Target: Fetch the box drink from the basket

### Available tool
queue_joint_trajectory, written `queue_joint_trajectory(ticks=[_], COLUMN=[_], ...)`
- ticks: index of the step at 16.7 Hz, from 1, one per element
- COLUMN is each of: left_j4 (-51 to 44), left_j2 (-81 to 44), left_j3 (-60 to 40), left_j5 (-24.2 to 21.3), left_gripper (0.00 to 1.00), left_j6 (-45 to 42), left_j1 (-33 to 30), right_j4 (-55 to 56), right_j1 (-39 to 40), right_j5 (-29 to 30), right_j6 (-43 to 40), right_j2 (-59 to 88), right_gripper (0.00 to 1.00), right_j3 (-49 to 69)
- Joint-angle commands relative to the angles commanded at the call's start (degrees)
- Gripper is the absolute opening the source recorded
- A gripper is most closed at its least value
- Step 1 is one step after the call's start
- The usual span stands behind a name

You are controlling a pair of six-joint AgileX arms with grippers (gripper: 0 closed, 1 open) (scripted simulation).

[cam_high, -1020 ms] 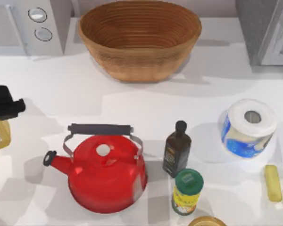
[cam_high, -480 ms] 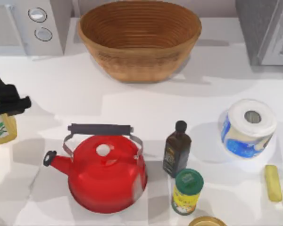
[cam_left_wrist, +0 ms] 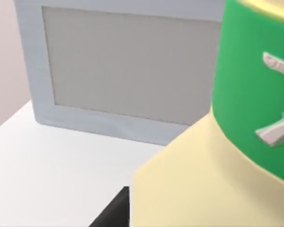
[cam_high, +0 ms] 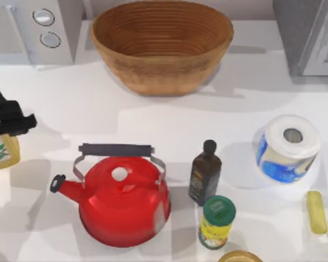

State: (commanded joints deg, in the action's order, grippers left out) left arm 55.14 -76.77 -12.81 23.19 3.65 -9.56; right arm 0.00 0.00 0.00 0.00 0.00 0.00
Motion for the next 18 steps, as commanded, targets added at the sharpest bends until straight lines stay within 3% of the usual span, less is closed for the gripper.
queue_joint_trajectory(ticks=[12,18], left_j4=[0.0,0.0], left_j2=[0.0,0.0], left_j3=[0.0,0.0], left_j5=[0.0,0.0], left_gripper=[0.98,1.0], left_j6=[0.0,0.0], left_j1=[0.0,0.0], right_j4=[0.0,0.0], right_j1=[0.0,0.0], right_j5=[0.0,0.0], right_j6=[0.0,0.0], right_j2=[0.0,0.0], right_gripper=[1.0,1.0], right_j3=[0.0,0.0])
